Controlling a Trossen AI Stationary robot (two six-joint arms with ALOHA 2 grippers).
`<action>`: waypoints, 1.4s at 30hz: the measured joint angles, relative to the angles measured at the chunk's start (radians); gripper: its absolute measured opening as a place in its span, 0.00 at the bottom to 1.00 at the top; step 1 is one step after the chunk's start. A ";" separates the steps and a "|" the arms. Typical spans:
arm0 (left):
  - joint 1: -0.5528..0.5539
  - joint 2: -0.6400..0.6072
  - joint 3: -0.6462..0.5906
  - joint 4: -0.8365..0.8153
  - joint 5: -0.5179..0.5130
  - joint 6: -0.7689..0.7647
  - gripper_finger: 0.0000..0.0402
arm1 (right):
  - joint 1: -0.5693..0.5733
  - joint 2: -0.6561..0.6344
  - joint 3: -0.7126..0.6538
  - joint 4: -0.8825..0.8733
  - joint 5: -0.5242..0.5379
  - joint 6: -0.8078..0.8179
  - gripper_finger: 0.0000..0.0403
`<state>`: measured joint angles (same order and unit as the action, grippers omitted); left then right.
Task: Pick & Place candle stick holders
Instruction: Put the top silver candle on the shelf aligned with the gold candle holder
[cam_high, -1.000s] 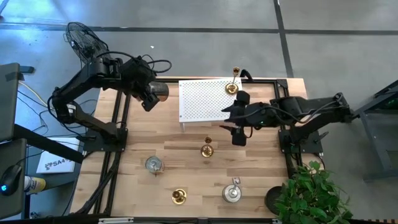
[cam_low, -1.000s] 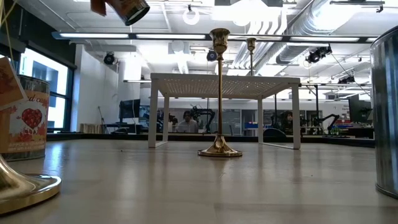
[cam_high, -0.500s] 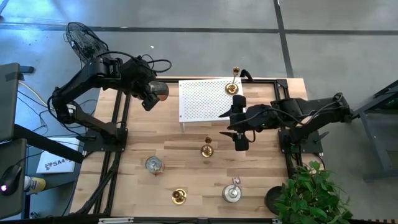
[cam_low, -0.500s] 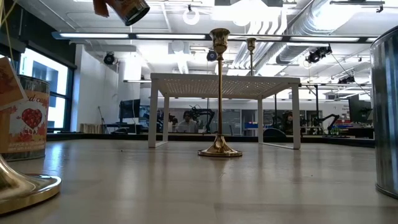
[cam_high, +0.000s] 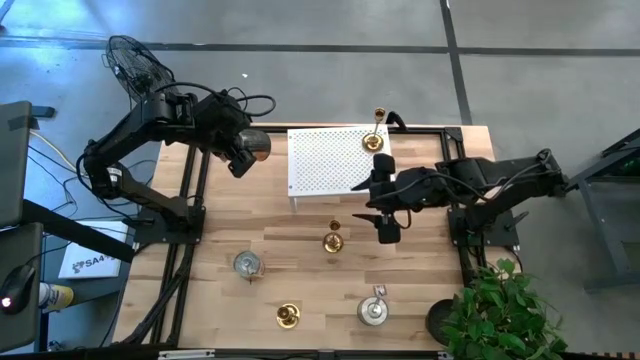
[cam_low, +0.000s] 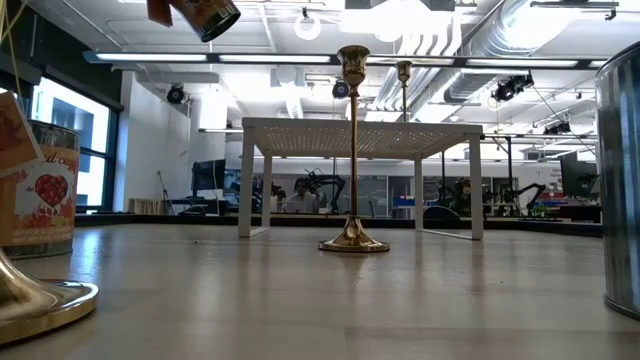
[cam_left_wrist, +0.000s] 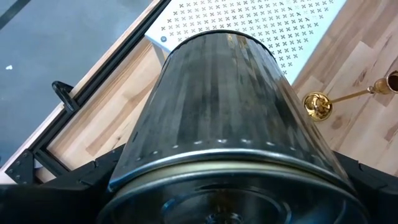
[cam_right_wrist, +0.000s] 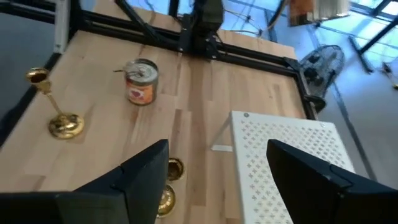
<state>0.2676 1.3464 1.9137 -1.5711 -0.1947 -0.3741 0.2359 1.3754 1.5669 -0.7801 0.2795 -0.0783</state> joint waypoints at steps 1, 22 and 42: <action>0.000 0.000 0.000 0.000 0.000 -0.002 0.88 | 0.000 0.000 0.000 0.000 -0.001 -0.018 0.66; 0.000 0.000 0.000 0.000 -0.051 0.010 0.88 | 0.000 0.000 0.000 0.046 0.044 -0.125 0.66; 0.000 0.000 0.000 0.000 -0.029 0.010 0.88 | 0.001 0.000 0.000 0.058 -0.071 0.024 0.70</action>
<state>0.2680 1.3460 1.9133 -1.5710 -0.2241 -0.3641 0.2367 1.3754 1.5669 -0.7223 0.2084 -0.0546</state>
